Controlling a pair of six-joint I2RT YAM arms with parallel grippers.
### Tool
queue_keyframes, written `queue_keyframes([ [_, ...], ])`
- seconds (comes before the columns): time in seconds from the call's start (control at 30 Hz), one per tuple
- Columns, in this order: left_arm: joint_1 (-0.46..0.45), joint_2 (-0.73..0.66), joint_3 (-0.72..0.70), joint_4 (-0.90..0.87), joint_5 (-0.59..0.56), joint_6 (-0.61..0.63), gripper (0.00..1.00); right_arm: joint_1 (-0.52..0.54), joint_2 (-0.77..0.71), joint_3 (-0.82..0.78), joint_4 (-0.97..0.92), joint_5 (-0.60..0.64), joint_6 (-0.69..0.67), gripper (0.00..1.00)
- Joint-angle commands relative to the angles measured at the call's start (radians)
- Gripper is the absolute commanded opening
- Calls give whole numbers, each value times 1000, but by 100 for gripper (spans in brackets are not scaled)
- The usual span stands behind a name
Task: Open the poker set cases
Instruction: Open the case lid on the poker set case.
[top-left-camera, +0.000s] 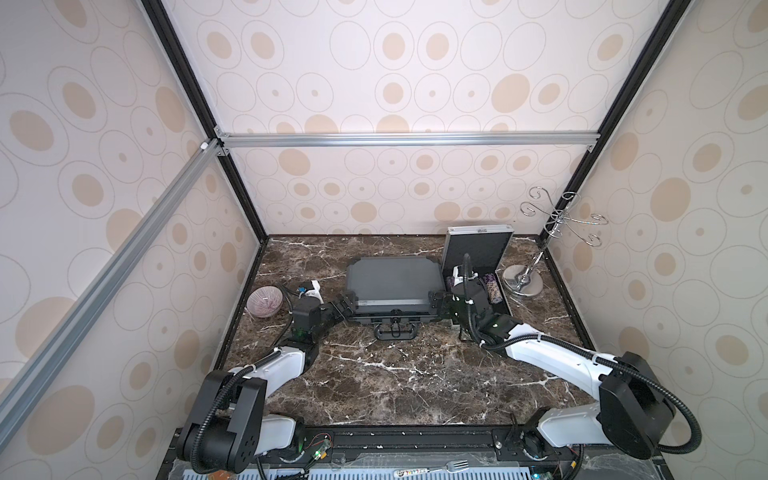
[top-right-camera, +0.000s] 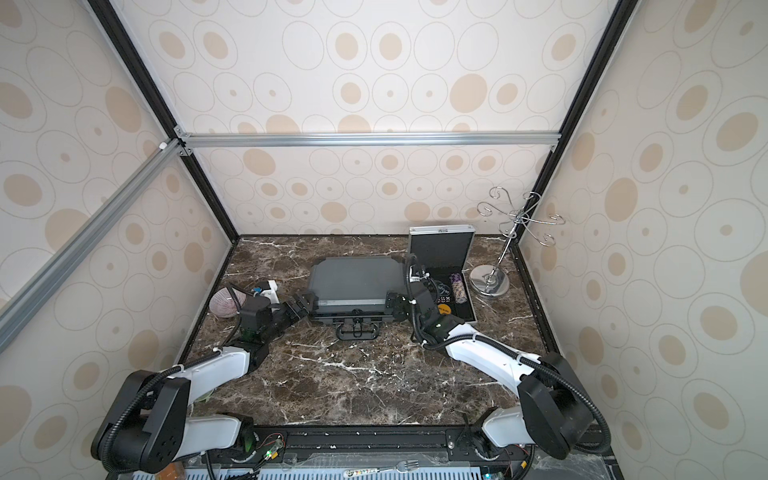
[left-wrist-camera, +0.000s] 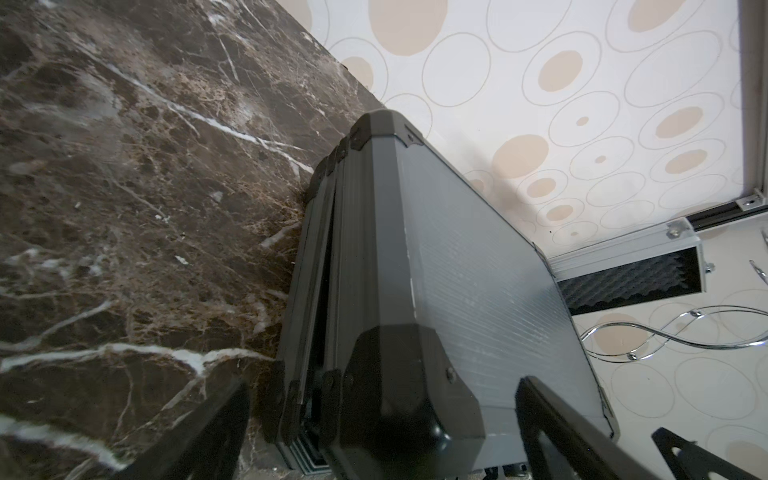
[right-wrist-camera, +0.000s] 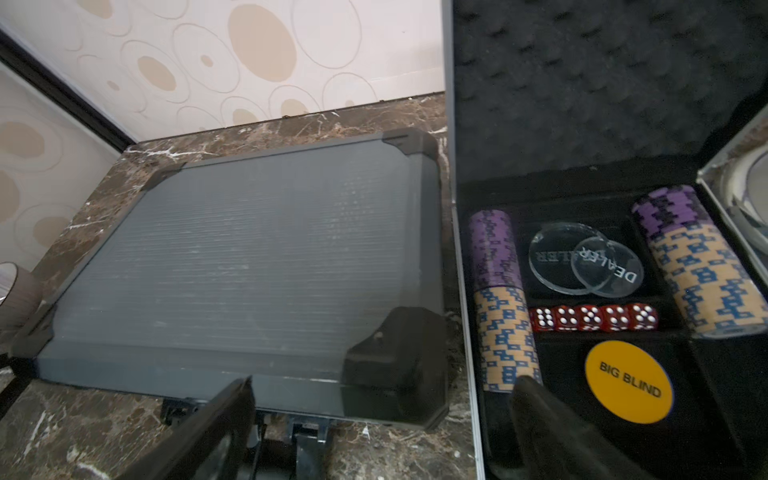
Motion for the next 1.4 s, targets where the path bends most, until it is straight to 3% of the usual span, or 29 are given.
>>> queue_keyframes([
  [0.0, 6, -22, -2, 57, 23, -32, 100, -36, -25, -28, -17, -64, 84, 99],
  [0.5, 5, -43, -16, 83, 58, -70, 100, -187, 68, -102, 165, -401, 270, 99],
  [1.37, 5, -39, -21, 108, 84, -74, 100, -212, 187, -64, 251, -615, 367, 99],
])
